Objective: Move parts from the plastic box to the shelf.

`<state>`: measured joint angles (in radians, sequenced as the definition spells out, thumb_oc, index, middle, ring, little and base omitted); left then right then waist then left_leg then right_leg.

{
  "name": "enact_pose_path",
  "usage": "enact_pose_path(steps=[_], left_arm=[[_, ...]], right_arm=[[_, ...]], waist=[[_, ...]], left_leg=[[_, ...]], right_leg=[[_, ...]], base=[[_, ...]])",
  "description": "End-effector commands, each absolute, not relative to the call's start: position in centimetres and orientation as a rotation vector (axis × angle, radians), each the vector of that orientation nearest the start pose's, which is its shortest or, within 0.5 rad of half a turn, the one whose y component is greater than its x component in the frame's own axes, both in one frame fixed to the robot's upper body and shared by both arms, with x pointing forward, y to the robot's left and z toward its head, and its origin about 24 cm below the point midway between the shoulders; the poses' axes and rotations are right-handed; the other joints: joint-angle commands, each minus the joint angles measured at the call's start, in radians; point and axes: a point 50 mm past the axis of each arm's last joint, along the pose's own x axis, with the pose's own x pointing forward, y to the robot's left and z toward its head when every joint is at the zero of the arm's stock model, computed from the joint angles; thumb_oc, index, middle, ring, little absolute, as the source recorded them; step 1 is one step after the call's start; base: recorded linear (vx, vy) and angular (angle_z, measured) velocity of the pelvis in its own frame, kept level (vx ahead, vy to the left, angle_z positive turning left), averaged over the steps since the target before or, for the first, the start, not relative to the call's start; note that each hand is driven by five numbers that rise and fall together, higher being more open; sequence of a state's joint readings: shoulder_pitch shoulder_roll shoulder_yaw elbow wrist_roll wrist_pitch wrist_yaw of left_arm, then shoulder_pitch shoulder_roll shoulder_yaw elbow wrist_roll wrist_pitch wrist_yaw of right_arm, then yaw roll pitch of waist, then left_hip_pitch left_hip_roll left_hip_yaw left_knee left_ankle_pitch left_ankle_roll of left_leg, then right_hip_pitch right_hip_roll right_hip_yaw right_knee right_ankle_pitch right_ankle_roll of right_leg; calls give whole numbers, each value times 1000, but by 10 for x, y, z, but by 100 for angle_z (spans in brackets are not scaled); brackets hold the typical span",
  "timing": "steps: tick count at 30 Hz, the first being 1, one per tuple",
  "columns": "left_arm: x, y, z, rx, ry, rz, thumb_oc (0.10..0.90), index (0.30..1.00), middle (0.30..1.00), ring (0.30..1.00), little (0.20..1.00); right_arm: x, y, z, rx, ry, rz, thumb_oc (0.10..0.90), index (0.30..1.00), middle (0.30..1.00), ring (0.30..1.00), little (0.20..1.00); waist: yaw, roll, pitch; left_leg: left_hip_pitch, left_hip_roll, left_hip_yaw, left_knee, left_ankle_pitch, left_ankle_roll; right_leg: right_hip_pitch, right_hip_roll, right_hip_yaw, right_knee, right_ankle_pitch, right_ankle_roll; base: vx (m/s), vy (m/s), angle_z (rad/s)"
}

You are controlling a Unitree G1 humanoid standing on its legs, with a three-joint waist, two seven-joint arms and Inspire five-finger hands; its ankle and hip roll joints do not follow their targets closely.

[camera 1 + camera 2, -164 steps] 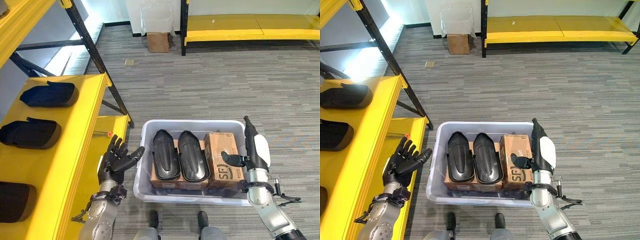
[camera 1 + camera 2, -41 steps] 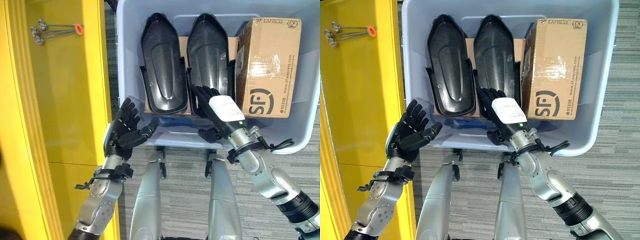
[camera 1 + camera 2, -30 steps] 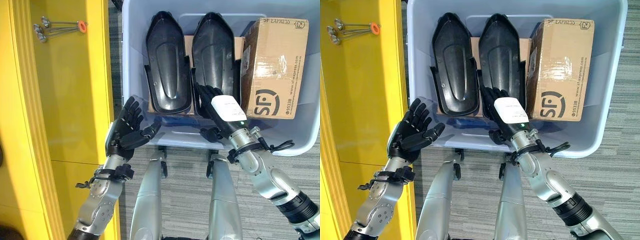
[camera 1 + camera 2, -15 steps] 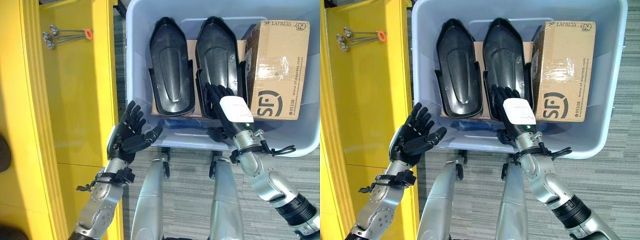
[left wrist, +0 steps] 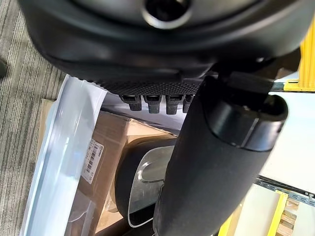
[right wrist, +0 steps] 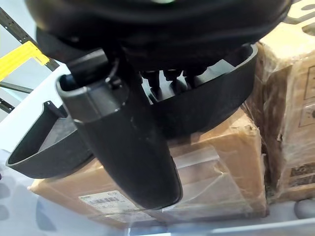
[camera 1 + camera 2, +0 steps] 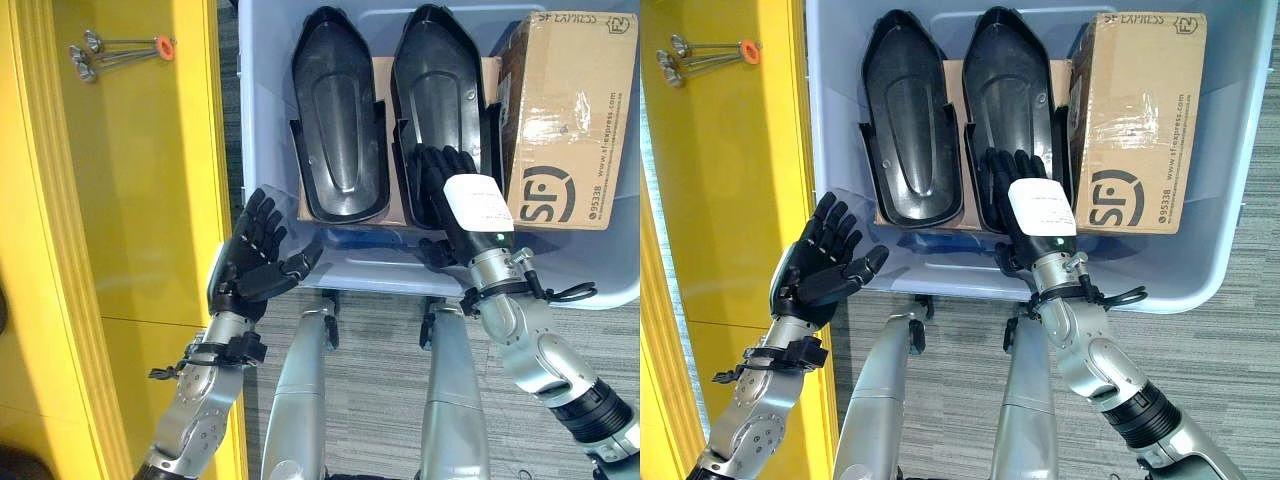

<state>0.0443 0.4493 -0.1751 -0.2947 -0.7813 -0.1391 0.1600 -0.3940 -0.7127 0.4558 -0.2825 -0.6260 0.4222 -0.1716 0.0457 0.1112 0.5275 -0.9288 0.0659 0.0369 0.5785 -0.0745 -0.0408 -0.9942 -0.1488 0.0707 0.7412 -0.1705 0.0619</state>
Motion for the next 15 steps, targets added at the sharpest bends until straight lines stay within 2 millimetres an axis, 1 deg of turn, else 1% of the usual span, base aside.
enact_pose_path(steps=[1,4,7,12,15], left_arm=[[229,191,103,-385,-202,-78,900,1000,1000,1000,1000],[230,192,103,-374,-204,-83,900,1000,1000,1000,1000],[232,192,103,-369,-207,-89,900,1000,1000,1000,1000],[232,191,104,-376,-206,-89,900,1000,1000,1000,1000],[233,193,106,-370,-204,-83,900,1000,1000,1000,1000]], right_arm=[[284,-148,182,-1298,-487,-23,400,300,300,300,300],[287,-151,174,-1320,-417,11,400,300,300,300,300],[288,-151,171,-1307,-414,17,400,300,300,300,300],[290,-152,168,-1318,-379,36,400,300,300,300,300],[291,-151,169,-1315,-377,48,400,300,300,300,300]], waist=[[-10,35,-8],[-11,32,-8],[-12,28,-8],[-10,29,-8],[-12,25,-8]], left_leg=[[33,-95,-6,-82,4,71],[44,-87,-1,-101,16,64],[48,-87,-3,-103,15,64],[51,-94,-7,-99,9,68],[53,-94,-8,-98,8,69]], right_leg=[[58,64,-84,62,-108,-76],[73,59,-90,50,-105,-72],[80,56,-91,41,-100,-68],[88,51,-90,26,-91,-64],[94,50,-87,14,-85,-63]], base=[[0,0,0],[0,0,0],[-1,-11,1],[0,0,0],[23,10,-5]])
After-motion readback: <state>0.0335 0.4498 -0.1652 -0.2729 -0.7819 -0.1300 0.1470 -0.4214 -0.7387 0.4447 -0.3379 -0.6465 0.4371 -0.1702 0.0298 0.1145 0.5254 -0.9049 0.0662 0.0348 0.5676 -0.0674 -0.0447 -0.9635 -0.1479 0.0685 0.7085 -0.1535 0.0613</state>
